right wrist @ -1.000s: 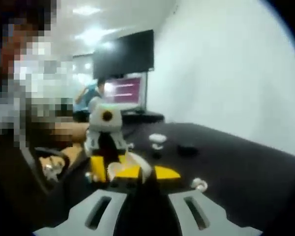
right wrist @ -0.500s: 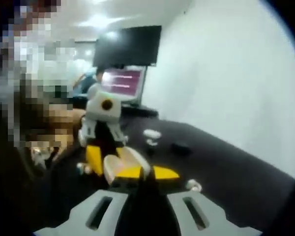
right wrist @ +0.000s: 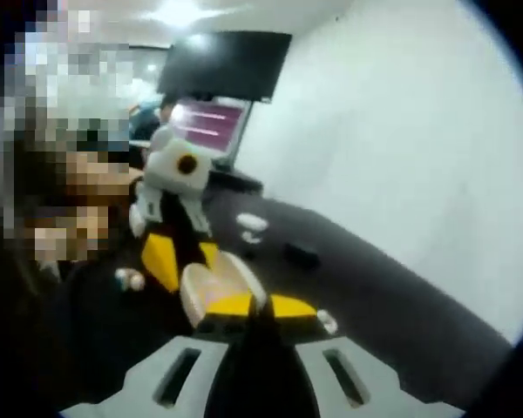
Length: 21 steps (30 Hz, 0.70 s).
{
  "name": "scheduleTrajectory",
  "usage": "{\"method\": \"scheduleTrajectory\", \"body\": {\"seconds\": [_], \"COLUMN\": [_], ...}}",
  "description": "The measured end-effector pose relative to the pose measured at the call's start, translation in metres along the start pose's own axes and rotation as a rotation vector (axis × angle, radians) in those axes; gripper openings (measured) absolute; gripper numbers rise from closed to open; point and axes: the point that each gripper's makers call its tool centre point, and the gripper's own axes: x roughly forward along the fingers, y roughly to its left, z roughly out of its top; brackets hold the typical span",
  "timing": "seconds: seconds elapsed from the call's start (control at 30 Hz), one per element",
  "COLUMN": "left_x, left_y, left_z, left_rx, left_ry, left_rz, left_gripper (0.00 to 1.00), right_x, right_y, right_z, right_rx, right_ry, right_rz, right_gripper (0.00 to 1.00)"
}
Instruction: Pick up three earphones and place each one into its charging case using tactile feedback, ensure that each earphone is properly inserted and securely positioned inside the case.
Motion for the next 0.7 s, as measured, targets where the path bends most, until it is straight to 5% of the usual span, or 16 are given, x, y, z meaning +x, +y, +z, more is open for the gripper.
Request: {"method": "scheduleTrajectory", "body": {"seconds": [0.53, 0.7], "left_x": [0.002, 0.0073], "left_y": [0.0045, 0.0074], "left_z": [0.0069, -0.0029], "left_rx": [-0.007, 0.096], "left_ry": [-0.006, 0.077], "left_rz": [0.024, 0.068], "left_gripper": [0.2, 0.19], "right_x": [-0.0001, 0.0022], "right_y": [-0.0051, -0.0052], "right_z": [0.008, 0.0047], "right_rx": [-0.16, -0.157], "right_ry": [0.023, 0.049], "right_rz": [-0.108, -0.121], "right_gripper": [0.07, 0.07]}}
